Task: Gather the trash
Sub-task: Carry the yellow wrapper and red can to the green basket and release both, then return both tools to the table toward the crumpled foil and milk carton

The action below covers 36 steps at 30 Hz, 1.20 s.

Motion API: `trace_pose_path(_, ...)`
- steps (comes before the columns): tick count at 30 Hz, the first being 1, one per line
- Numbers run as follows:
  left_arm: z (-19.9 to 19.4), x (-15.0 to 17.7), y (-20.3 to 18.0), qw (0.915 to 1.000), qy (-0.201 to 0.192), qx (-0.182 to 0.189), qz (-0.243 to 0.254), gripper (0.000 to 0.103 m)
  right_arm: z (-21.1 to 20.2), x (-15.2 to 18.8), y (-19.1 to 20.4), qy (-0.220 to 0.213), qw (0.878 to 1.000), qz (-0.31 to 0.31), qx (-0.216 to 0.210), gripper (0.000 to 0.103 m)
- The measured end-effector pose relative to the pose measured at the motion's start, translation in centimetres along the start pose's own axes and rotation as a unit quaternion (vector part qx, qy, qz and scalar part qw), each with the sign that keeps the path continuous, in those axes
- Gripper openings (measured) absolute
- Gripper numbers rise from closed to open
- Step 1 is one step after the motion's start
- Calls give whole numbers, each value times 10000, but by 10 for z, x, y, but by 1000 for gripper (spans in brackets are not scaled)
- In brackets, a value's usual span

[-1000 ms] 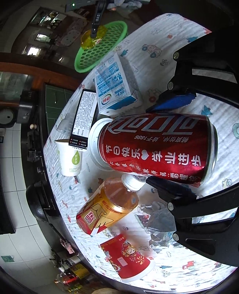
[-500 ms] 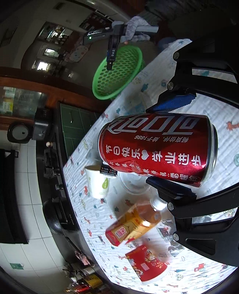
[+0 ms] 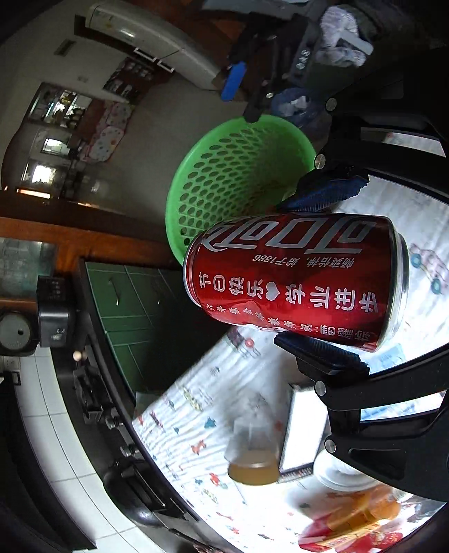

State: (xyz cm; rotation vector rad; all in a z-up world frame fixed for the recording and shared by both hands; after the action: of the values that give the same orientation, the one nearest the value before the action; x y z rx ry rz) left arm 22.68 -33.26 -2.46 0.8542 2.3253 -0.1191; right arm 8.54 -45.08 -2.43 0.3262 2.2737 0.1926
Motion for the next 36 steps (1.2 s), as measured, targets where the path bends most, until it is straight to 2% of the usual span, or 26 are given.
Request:
trace_pose_path(9, 59, -42, -60, 9987, 322, 68, 387, 68, -24, 38, -13, -42, 9996, 284, 83, 71)
trace_pose_path(13, 73, -52, -70, 9985, 335, 11, 423, 68, -32, 49, -16, -24, 9993, 356, 115, 71)
trace_pose_path(15, 79, -53, -73, 9984, 295, -141, 457, 68, -35, 55, -17, -3, 9992, 382, 154, 71)
trace_pose_path(17, 80, -53, -75, 9988, 266, -86, 413, 69, -37, 59, -19, 21, 9991, 394, 183, 71)
trace_pose_path(18, 79, -53, -73, 9990, 240, -56, 363, 73, -39, 61, -20, 24, 9990, 388, 203, 71)
trace_pose_path(21, 70, -53, -66, 9997, 67, 102, 204, 78, -39, 63, -18, 43, 9992, 326, 231, 71)
trace_pose_path(23, 64, -51, -61, 9999, 67, 28, 112, 78, -39, 62, -15, 16, 9993, 283, 226, 71)
trace_pose_path(27, 26, -41, -37, 9996, -245, 10, -113, 78, -43, 56, -3, -118, 9997, 150, 155, 73)
trace_pose_path(30, -5, -27, -10, 9985, -407, -57, -373, 78, -41, 48, 12, -190, 9997, 115, -67, 75)
trace_pose_path(36, -68, 19, 51, 9920, -769, -584, -808, 79, -30, 28, 57, -174, 9982, -149, -550, 77)
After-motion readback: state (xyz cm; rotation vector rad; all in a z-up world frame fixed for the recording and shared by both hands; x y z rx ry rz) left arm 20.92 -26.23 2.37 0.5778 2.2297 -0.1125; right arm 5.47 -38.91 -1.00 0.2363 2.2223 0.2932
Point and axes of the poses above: each gripper's, at about its wrist camera, not at the fingertips, and z roughly the way its jaws point, y to its left, x to its underside, the point moved 2 cm from there along z, roughly the way its jaws point, and after that the axes turned 15 degrees about -x, right-handed, at the moved point
